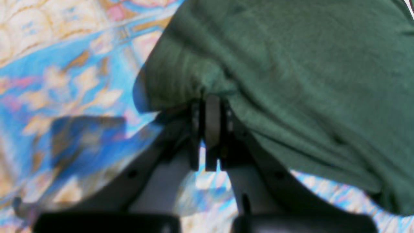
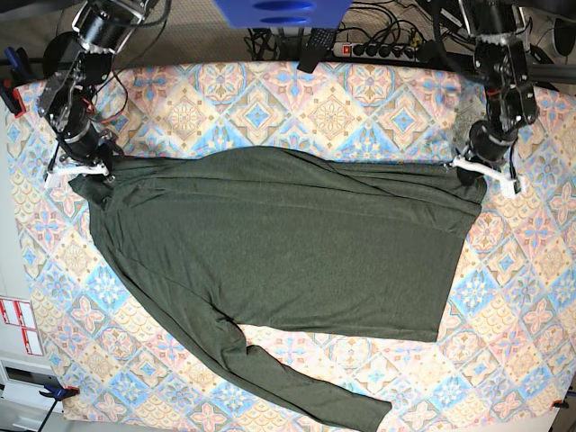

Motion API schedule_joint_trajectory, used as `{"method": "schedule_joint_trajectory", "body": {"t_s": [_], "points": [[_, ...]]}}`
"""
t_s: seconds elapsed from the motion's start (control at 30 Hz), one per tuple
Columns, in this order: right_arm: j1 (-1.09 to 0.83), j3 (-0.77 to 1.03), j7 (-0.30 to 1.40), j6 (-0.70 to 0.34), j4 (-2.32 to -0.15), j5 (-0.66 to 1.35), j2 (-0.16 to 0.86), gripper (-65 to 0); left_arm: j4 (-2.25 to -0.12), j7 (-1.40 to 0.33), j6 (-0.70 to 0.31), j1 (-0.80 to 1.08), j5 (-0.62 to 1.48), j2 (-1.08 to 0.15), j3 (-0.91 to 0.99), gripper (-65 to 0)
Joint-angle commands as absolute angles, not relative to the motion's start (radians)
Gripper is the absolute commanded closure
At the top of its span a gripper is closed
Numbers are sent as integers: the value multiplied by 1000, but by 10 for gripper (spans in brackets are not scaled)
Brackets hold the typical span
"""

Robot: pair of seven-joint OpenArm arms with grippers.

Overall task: Fold the T-shirt properly
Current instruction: 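Pull the shoulder edge back toward the robot with both grippers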

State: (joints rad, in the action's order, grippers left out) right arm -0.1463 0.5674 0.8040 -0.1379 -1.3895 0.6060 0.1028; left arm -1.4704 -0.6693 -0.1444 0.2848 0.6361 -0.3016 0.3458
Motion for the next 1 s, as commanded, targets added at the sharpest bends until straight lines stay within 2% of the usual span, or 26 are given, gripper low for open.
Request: {"method": "schedule_joint_trajectory", "body": {"t_s": [0.0, 0.33, 0.57, 0.97], "points": [[-157, 573, 782, -140, -1420, 607, 119, -3, -1511, -650, -140, 311, 636, -318, 374, 0], [-274, 573, 782, -140, -1458, 607, 117, -4, -1555, -648, -140, 476, 639, -317, 424, 0], [-335, 570, 782, -140, -1458, 607, 116, -4, -1555, -648, -142, 572, 736, -321, 467, 0], [-406, 567, 783, -140, -1474, 607, 116, -5, -1555, -648, -142, 659, 745, -321, 467, 0]]}}
